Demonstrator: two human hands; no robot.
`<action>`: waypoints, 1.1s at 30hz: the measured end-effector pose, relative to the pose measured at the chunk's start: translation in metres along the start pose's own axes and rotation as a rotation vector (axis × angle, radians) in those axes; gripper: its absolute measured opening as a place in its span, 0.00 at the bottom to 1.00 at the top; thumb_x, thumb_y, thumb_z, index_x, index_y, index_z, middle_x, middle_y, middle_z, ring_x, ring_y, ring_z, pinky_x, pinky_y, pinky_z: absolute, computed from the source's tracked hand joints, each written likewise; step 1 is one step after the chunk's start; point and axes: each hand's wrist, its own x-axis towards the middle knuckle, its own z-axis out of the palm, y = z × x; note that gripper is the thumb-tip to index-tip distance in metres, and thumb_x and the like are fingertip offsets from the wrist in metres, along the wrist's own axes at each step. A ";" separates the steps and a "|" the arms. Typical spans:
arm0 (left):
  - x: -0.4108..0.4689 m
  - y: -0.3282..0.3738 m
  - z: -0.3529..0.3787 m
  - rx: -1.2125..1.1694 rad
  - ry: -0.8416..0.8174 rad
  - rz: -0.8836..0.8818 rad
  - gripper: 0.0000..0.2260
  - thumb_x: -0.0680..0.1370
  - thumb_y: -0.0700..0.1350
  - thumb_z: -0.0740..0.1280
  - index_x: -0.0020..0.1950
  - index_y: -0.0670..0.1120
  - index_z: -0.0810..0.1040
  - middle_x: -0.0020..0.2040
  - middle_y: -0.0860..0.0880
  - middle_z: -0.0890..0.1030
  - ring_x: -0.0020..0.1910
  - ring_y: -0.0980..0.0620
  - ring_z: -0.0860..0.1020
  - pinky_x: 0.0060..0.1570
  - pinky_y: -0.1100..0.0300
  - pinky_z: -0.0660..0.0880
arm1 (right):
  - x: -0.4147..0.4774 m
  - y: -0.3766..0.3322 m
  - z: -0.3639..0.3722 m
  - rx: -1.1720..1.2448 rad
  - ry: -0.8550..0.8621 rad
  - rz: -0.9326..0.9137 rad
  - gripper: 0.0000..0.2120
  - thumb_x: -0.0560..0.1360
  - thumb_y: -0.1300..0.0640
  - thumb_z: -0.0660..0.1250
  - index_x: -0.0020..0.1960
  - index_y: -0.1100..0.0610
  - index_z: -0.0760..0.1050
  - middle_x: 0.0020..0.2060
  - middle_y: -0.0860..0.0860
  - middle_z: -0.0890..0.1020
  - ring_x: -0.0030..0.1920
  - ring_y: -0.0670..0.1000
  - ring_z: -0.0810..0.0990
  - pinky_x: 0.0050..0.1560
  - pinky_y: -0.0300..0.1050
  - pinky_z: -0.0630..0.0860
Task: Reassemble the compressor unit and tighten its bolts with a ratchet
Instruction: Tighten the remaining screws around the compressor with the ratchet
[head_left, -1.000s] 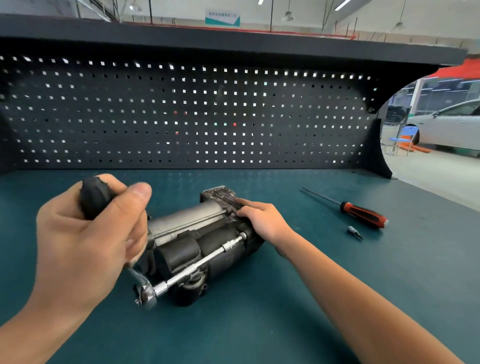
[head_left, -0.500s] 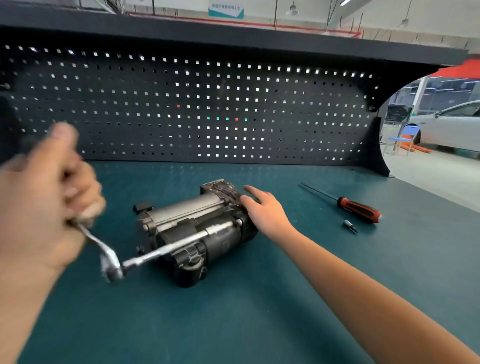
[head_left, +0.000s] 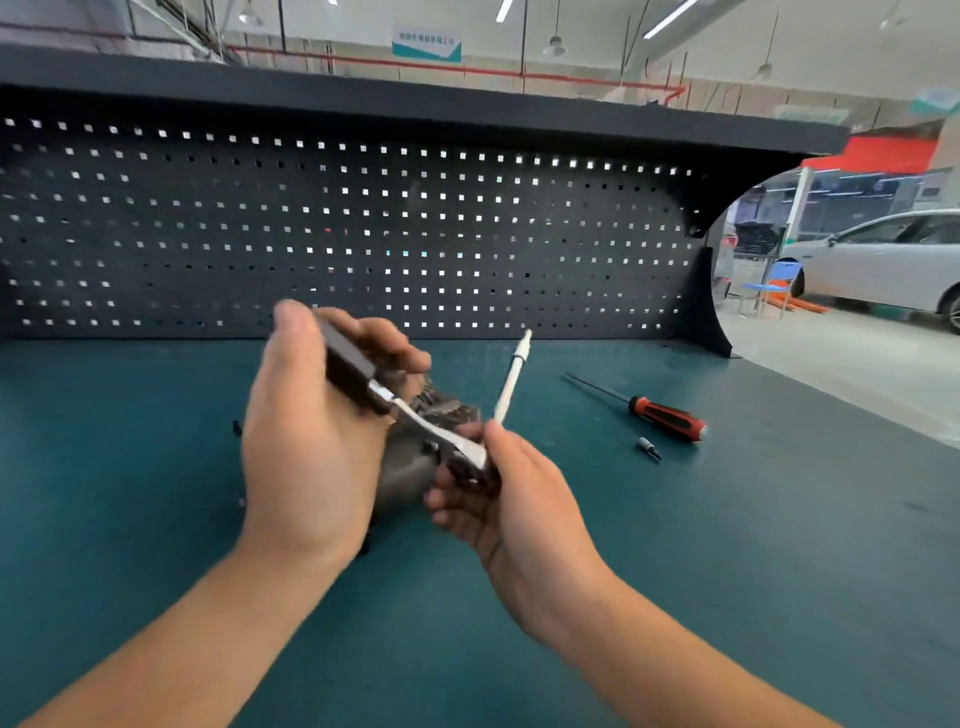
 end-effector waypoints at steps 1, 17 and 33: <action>-0.001 -0.002 0.003 0.101 -0.167 -0.009 0.11 0.74 0.57 0.59 0.41 0.52 0.76 0.40 0.53 0.81 0.43 0.55 0.79 0.44 0.64 0.75 | 0.007 -0.006 -0.011 0.037 0.100 0.020 0.13 0.81 0.55 0.54 0.41 0.57 0.72 0.23 0.50 0.75 0.21 0.47 0.73 0.22 0.35 0.69; 0.046 -0.059 -0.195 1.144 -0.399 -0.251 0.28 0.57 0.79 0.60 0.55 0.75 0.69 0.65 0.70 0.66 0.66 0.66 0.64 0.64 0.57 0.60 | 0.097 -0.031 -0.186 -1.025 0.563 0.059 0.15 0.77 0.49 0.62 0.46 0.61 0.77 0.31 0.54 0.77 0.29 0.52 0.74 0.32 0.39 0.71; 0.042 -0.018 -0.156 1.173 -0.525 -0.421 0.33 0.53 0.57 0.80 0.53 0.74 0.69 0.55 0.63 0.72 0.57 0.62 0.72 0.54 0.66 0.66 | 0.018 -0.019 -0.078 -1.082 0.074 -0.594 0.13 0.70 0.57 0.72 0.50 0.43 0.75 0.54 0.41 0.76 0.51 0.37 0.76 0.47 0.31 0.73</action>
